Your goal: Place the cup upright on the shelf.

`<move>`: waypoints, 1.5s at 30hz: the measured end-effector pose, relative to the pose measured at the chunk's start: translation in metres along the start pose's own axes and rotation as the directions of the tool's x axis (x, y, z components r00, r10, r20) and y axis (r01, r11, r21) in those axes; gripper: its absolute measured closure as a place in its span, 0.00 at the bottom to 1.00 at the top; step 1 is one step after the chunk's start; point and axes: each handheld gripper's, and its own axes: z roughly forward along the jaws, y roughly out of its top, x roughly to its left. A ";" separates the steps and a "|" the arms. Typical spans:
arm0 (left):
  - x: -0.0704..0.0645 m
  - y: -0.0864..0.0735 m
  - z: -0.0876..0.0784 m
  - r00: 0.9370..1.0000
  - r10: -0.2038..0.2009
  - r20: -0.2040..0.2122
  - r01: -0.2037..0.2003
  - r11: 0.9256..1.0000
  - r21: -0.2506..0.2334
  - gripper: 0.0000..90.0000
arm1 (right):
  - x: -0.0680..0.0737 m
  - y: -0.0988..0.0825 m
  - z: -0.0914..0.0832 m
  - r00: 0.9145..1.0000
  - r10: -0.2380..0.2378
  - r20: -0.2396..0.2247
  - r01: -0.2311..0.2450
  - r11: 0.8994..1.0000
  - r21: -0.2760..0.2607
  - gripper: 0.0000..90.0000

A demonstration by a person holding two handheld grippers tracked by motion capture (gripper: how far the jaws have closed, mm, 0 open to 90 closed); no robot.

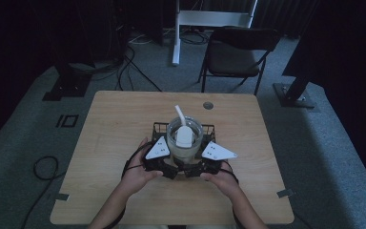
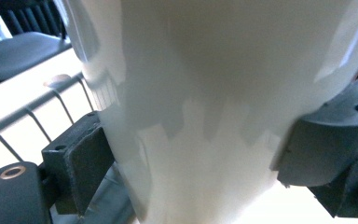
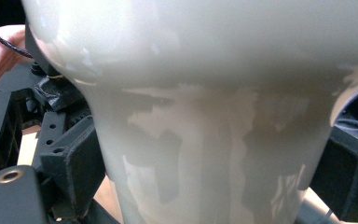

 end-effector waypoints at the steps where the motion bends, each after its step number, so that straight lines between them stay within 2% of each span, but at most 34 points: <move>1: 0.003 0.004 -0.001 1.000 -0.001 -0.001 0.001 1.000 -0.003 0.13 | -0.002 0.004 0.001 1.000 -0.003 0.000 0.003 1.000 -0.004 0.10; 6: 0.017 0.022 -0.004 1.000 -0.003 -0.010 0.002 1.000 -0.026 0.13 | -0.014 0.025 0.008 1.000 -0.013 -0.002 0.013 1.000 -0.019 0.10; 8: 0.017 0.022 -0.004 1.000 -0.003 -0.010 0.002 1.000 -0.026 0.13 | -0.016 0.029 0.010 1.000 -0.009 -0.003 0.009 1.000 -0.020 0.10; 9: 0.027 0.030 -0.004 1.000 0.006 -0.018 -0.006 1.000 -0.031 0.13 | -0.022 0.036 0.013 1.000 -0.019 0.000 0.019 1.000 -0.021 0.10; 13: 0.035 0.039 -0.004 1.000 -0.001 -0.019 0.000 1.000 -0.030 0.13 | -0.030 0.045 0.018 1.000 -0.019 -0.002 0.019 1.000 -0.017 0.10; 18: 0.047 0.050 -0.003 1.000 0.013 -0.029 -0.014 1.000 -0.021 0.13 | -0.039 0.057 0.024 1.000 -0.031 -0.005 0.031 0.999 -0.010 0.10; 20: 0.047 0.050 -0.003 1.000 0.013 -0.029 -0.014 1.000 -0.021 0.13 | -0.042 0.059 0.025 1.000 -0.029 -0.004 0.029 1.000 -0.009 0.10; 21: 0.055 0.056 0.001 1.000 0.006 -0.027 -0.006 1.000 -0.020 0.13 | -0.047 0.063 0.028 1.000 -0.028 -0.001 0.028 1.000 -0.008 0.10; 26: 0.066 0.063 0.010 1.000 0.010 -0.027 -0.010 1.000 -0.005 0.13 | -0.061 0.069 0.032 0.999 -0.036 0.009 0.036 0.999 0.013 0.10; 33: 0.075 0.061 0.021 1.000 -0.009 -0.015 0.009 1.000 0.001 0.13 | -0.071 0.068 0.034 1.000 -0.025 0.018 0.024 0.999 0.023 0.10; 40: 0.081 0.047 0.032 0.999 -0.031 -0.005 0.032 0.999 0.020 0.13 | -0.080 0.050 0.041 1.000 0.003 0.028 -0.004 0.999 0.044 0.10; 41: 0.081 0.047 0.032 0.999 -0.031 -0.005 0.032 0.999 0.020 0.13 | -0.080 0.050 0.041 1.000 0.003 0.028 -0.004 0.999 0.044 0.10; 42: 0.083 0.044 0.034 0.999 -0.054 0.005 0.054 0.999 0.004 0.13 | -0.082 0.047 0.043 0.999 0.015 0.028 -0.016 0.999 0.042 0.10; 45: 0.084 0.044 0.035 0.998 -0.062 0.006 0.062 0.998 0.004 0.13 | -0.083 0.046 0.043 0.999 0.018 0.031 -0.019 0.999 0.040 0.10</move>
